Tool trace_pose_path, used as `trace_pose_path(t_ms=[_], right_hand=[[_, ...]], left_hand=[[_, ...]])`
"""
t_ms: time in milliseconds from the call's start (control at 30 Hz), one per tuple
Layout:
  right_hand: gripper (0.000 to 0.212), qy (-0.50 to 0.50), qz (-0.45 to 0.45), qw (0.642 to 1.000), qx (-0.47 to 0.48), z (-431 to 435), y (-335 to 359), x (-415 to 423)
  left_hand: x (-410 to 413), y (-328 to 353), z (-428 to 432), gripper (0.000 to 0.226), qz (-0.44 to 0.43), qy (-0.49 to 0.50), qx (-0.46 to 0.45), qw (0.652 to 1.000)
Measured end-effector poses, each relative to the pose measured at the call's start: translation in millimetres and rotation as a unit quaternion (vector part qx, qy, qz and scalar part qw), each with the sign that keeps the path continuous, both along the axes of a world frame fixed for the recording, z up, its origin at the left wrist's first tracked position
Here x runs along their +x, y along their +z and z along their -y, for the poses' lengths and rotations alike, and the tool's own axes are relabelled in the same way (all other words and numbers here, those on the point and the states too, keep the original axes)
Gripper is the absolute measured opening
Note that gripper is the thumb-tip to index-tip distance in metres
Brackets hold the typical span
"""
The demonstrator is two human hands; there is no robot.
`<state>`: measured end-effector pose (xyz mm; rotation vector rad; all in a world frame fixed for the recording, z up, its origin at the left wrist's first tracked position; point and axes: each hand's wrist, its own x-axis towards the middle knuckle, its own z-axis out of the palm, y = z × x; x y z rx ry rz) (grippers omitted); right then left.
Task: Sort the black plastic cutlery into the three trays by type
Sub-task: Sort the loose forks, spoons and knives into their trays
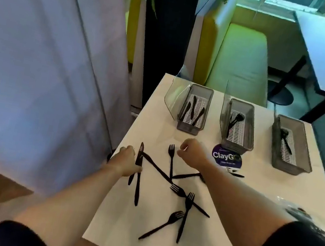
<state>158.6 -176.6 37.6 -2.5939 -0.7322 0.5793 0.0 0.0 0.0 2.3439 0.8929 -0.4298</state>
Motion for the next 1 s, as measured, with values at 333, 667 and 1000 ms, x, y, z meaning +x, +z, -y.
trace_pose_path(t_ms=[333,667,1000], right_hand=[[0.044,-0.029,-0.051,0.997,-0.056,-24,-44,-6],[0.024,-0.047,-0.047,0.994,-0.083,-42,-59,0],[0.024,0.007,-0.063,0.998,-0.013,-52,-48,-19]], left_hand=[[-3,-27,5,0.039,0.038,0.063,0.01,0.997],[8,-32,-2,0.017,0.062,0.125,0.031,0.99],[30,-32,-16,0.017,0.021,0.092,0.056,0.994]])
